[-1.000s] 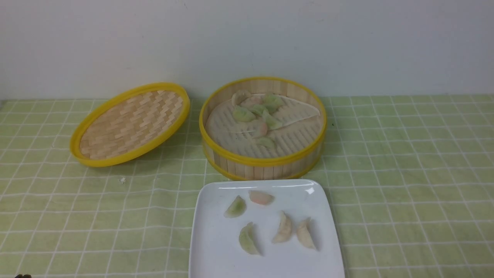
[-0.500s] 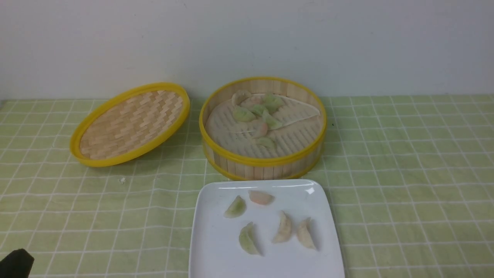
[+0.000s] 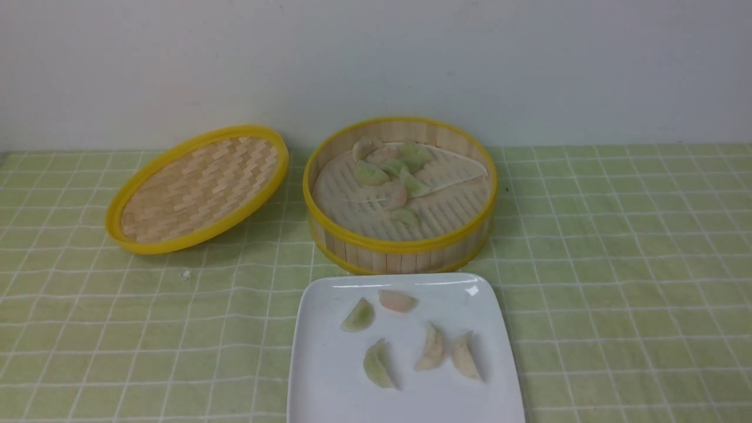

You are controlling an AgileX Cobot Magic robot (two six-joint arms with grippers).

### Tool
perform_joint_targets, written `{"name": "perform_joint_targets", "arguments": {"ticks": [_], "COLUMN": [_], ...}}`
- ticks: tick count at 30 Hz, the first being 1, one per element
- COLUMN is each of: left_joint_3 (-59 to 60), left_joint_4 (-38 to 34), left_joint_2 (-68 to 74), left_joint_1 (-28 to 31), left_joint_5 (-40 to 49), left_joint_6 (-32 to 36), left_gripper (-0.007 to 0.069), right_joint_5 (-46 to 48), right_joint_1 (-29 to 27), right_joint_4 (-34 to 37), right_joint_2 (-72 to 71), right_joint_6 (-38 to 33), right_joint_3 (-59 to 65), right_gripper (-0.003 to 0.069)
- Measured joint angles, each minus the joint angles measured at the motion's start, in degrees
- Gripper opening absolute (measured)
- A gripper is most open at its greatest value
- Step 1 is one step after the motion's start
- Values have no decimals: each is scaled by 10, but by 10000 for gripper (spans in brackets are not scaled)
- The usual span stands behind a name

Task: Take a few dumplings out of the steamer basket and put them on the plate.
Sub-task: Use the right arm to grab a dumpling from inside the steamer

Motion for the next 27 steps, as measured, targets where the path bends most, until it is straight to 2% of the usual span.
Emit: {"name": "perform_joint_targets", "arguments": {"ticks": [4, 8, 12, 15, 20, 23, 27], "left_joint_3": [-122, -285, -410, -507, -548, -549, -549], "left_joint_4": [30, 81, 85, 68, 34, 27, 24], "left_joint_2": [44, 183, 318, 447, 575, 609, 622], "left_joint_1": [0, 0, 0, 0, 0, 0, 0], "left_joint_5": [125, 337, 518, 674, 755, 757, 757], "left_joint_6": [10, 52, 117, 203, 291, 306, 313], "left_gripper": [-6, -6, -6, -6, -6, -6, -6], "right_joint_5": [40, 152, 293, 474, 631, 660, 668], "right_joint_1": [10, 23, 23, 23, 23, 28, 75], "right_joint_4": [-31, -96, -141, -161, -163, -156, -160], "right_joint_2": [2, 80, 195, 358, 540, 621, 722], "right_joint_6": [-37, -107, -162, -232, -304, -336, -351], "right_joint_3": [-50, -204, -339, -504, -663, -720, -793], "right_gripper": [-15, -15, -15, -15, -15, -15, -13]}}
